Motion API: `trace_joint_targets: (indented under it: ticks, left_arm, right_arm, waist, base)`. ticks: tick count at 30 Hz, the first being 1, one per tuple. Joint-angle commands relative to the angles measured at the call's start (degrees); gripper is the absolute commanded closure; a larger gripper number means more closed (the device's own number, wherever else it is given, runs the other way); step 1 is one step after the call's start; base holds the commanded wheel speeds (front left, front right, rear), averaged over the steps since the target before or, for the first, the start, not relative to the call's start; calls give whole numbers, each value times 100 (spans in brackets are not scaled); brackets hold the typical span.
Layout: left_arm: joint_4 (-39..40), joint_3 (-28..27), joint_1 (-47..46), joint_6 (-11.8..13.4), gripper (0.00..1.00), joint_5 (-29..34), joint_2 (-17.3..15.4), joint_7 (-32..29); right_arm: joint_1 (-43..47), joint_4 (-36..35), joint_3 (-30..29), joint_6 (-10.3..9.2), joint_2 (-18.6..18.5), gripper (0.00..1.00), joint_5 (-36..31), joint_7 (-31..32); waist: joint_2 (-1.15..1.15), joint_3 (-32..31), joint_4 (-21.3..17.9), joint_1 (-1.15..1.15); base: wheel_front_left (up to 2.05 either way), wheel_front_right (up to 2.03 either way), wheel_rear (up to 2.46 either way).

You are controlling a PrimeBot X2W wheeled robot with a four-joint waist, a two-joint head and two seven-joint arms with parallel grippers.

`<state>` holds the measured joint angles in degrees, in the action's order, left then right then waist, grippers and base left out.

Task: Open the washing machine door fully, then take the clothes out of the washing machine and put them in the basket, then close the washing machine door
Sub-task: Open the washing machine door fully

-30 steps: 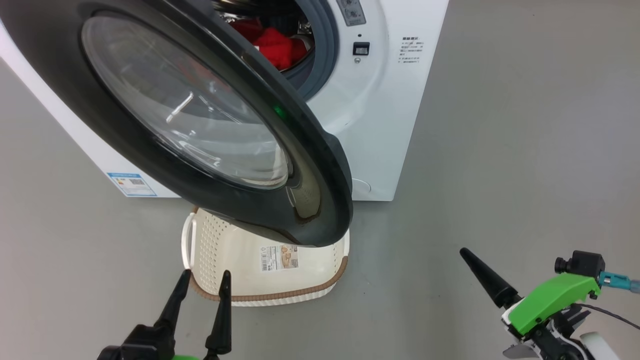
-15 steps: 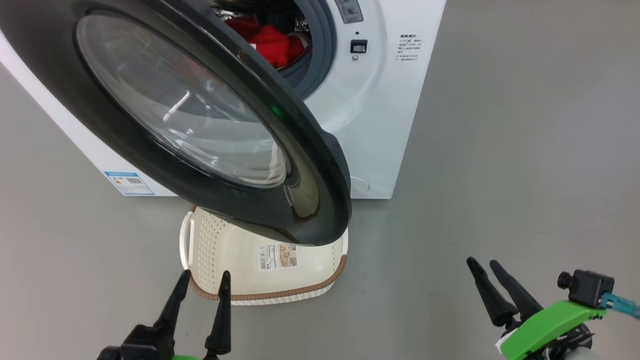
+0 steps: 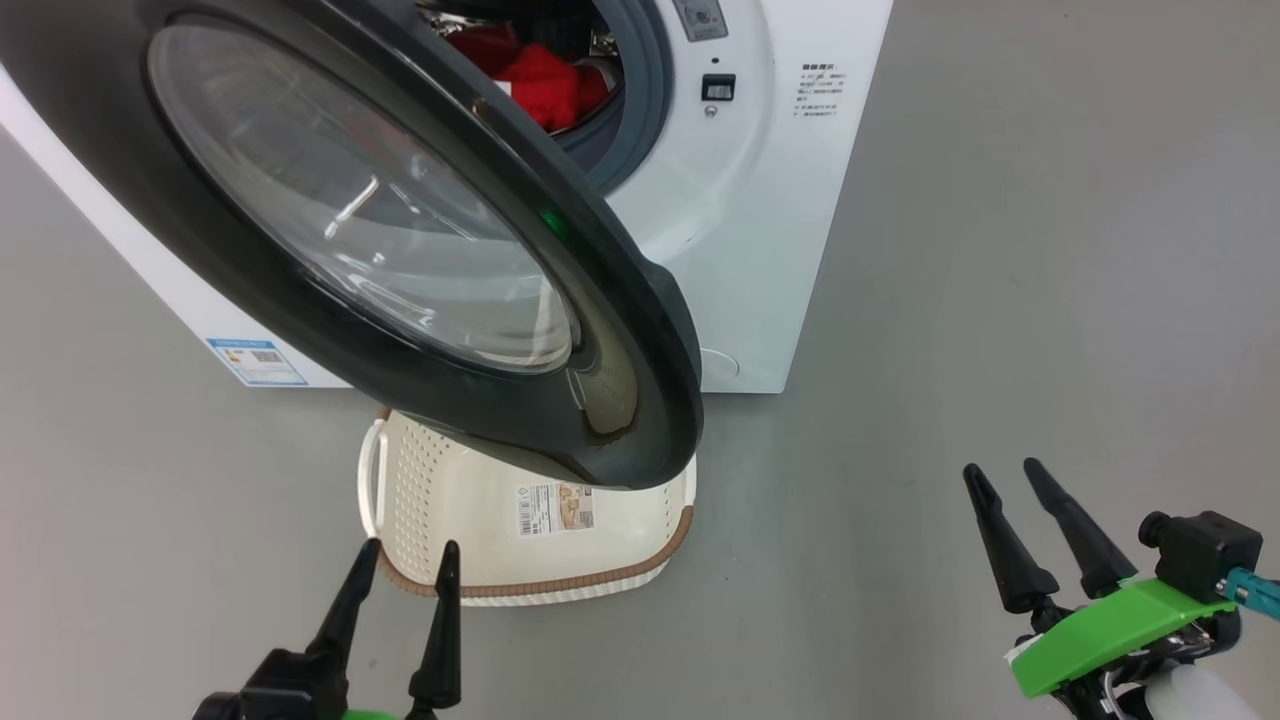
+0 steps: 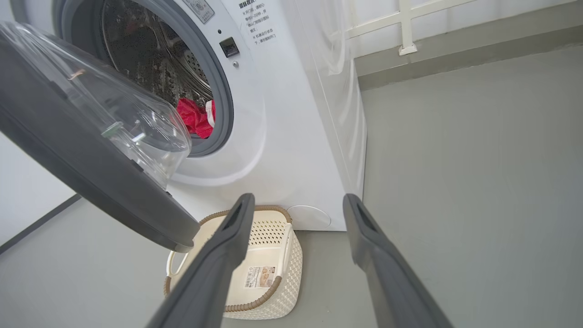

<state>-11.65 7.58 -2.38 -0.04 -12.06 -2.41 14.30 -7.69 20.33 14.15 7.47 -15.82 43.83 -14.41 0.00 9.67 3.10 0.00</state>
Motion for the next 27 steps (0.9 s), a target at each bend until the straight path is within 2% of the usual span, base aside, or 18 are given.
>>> trace_joint_targets:
  ticks: [1,8,12,20,27]
  left_arm:
    - [134,-187,-109,0,0,6,-47,70]
    - [162,-158,-122,5,0,25,-47,70]
    - [192,-170,-121,17,0,36,-47,70]
    - [258,-189,-58,22,0,53,-47,70]
    - [284,-173,-41,12,0,61,-47,70]
  right_arm:
    - [122,-204,-26,2,-39,0,-235,-58]
    - [516,-850,-809,2,374,0,-1551,-58]
    - [755,-1157,-1141,2,651,0,-2012,-58]
    - [1157,-1288,-1446,2,1004,0,-2425,-59]
    - [1197,-1241,-1523,2,1105,0,-2504,-59]
  waist:
    - [0,0,-2,0]
    - [0,2,30,0]
    - [0,-4,42,0]
    - [0,-42,44,0]
    - [0,-25,26,0]
  base:
    - [0,0,0]
    - [0,0,0]
    - [0,0,0]
    - [0,0,0]
    - [0,0,0]
